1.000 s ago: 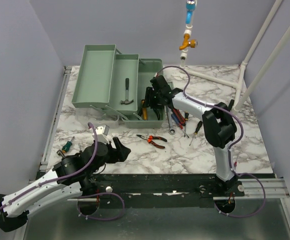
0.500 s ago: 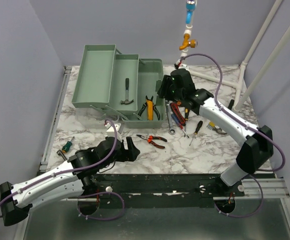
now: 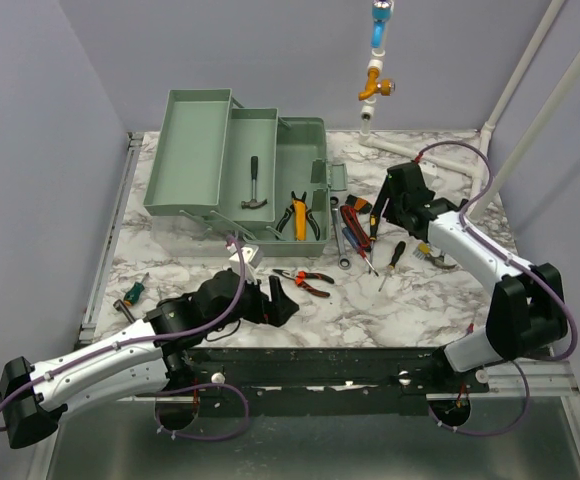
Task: Pack the tool kit
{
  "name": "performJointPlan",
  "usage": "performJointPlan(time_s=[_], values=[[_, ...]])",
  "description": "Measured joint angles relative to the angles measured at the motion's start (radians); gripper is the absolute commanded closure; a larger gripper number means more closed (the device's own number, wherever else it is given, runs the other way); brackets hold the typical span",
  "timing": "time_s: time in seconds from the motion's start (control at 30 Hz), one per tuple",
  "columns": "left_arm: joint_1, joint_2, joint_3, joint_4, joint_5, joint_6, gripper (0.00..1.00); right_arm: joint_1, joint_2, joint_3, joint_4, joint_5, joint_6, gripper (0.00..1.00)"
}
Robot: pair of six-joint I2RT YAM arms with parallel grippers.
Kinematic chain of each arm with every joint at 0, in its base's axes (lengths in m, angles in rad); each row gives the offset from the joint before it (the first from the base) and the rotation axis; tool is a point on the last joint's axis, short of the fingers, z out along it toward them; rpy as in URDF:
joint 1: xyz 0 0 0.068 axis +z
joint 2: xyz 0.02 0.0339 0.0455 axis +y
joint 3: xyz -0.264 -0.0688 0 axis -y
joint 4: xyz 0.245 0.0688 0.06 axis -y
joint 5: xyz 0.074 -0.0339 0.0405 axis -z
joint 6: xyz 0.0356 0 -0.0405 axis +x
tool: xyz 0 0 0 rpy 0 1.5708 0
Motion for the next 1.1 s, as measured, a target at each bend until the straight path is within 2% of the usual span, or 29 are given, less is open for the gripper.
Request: performJointPlan(time_s=[0.13, 0.33, 0.53, 0.63, 0.83, 0.97, 1.1], values=[[0.0, 0.0, -0.002, 0.048, 0.045, 0.025, 0.01, -0.013, 0.097, 0.002, 0.033, -0.033, 0.007, 0.34], [0.0, -0.01, -0.002, 0.061, 0.066, 0.042, 0.01, -0.013, 0.278, 0.081, 0.056, -0.077, 0.006, 0.36], [0.0, -0.091, -0.021, 0.056, 0.066, 0.041, 0.01, -0.013, 0.365, 0.105, 0.063, -0.067, 0.006, 0.38], [0.0, -0.122, -0.031, 0.039, 0.064, 0.041, 0.01, -0.013, 0.396, 0.106, 0.068, -0.057, 0.006, 0.49], [0.0, -0.132, -0.03, 0.009, 0.06, 0.041, 0.01, -0.013, 0.428, 0.11, 0.076, -0.043, 0.013, 0.99], [0.0, -0.134, -0.026, -0.023, 0.057, 0.042, 0.01, -0.013, 0.384, 0.08, 0.074, -0.014, 0.025, 0.99], [0.0, -0.134, 0.009, -0.061, 0.043, 0.06, 0.01, -0.013, 0.263, 0.043, 0.065, 0.009, 0.025, 0.99]])
